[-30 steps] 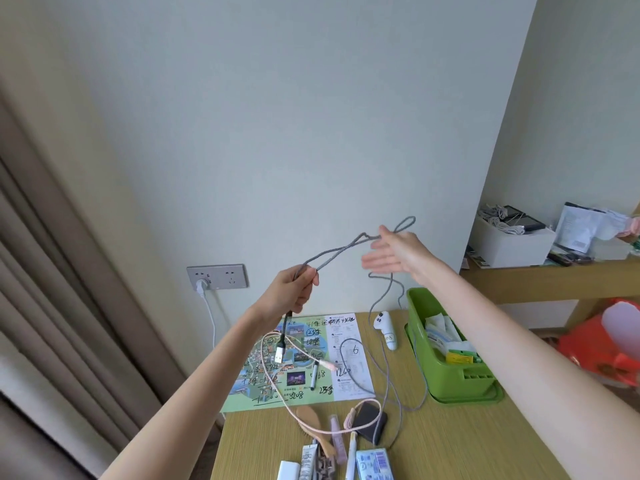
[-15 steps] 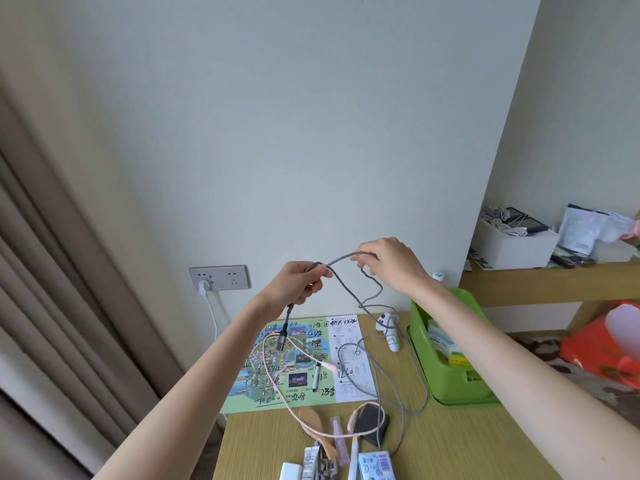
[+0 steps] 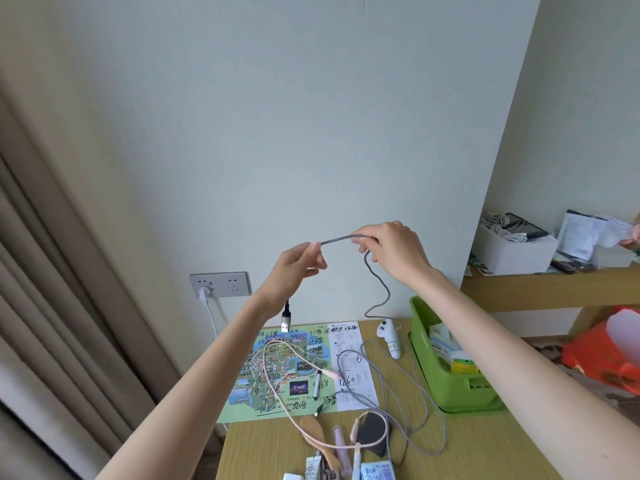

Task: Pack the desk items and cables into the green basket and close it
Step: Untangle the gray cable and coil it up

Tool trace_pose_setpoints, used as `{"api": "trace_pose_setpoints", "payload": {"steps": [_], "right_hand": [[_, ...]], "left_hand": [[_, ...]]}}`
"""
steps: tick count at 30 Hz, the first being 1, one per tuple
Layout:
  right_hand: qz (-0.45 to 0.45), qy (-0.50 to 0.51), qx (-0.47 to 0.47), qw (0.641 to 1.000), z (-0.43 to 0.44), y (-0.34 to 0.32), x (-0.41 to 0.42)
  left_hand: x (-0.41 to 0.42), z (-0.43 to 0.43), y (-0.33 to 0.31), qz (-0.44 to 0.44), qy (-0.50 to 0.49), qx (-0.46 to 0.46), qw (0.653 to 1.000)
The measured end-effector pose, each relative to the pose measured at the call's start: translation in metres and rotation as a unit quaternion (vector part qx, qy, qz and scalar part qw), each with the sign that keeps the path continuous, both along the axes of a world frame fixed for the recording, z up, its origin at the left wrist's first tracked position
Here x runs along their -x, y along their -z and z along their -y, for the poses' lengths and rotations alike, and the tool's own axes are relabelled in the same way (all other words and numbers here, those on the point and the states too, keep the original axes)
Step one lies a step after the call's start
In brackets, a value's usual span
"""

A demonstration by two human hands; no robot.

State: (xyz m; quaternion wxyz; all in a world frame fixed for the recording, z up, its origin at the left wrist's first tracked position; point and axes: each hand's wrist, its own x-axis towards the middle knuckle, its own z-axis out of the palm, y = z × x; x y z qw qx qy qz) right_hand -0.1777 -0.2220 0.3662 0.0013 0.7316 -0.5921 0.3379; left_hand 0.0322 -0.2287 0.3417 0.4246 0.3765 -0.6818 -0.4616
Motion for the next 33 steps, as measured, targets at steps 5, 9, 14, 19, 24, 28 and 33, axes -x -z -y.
{"api": "trace_pose_setpoints", "payload": {"steps": [5, 9, 14, 19, 24, 28, 33], "right_hand": [[0.076, -0.022, -0.067, 0.995, 0.004, 0.022, 0.0], [0.08, -0.026, -0.102, 0.991, 0.007, 0.042, 0.003], [0.061, 0.007, -0.183, 0.981, 0.012, 0.063, 0.017], [0.167, -0.04, -0.14, 0.975, 0.014, 0.054, 0.017], [0.206, -0.105, -0.04, 0.972, 0.013, 0.015, 0.001], [0.213, -0.141, -0.009, 0.967, 0.006, -0.015, -0.009], [0.176, -0.144, 0.014, 0.974, 0.0, -0.038, -0.018]], "left_hand": [[0.002, 0.008, -0.013, -0.198, 0.035, -0.06, 0.978], [0.001, 0.014, -0.028, -0.37, 0.091, -0.132, 0.915], [-0.011, 0.021, -0.048, -0.468, 0.067, -0.143, 0.87], [-0.019, 0.021, -0.046, -0.302, -0.017, -0.088, 0.949], [-0.017, 0.018, -0.043, -0.097, -0.062, 0.004, 0.993], [-0.012, 0.012, -0.048, 0.031, -0.028, 0.026, 0.999], [-0.001, -0.003, -0.057, 0.095, 0.076, 0.021, 0.992]]}}
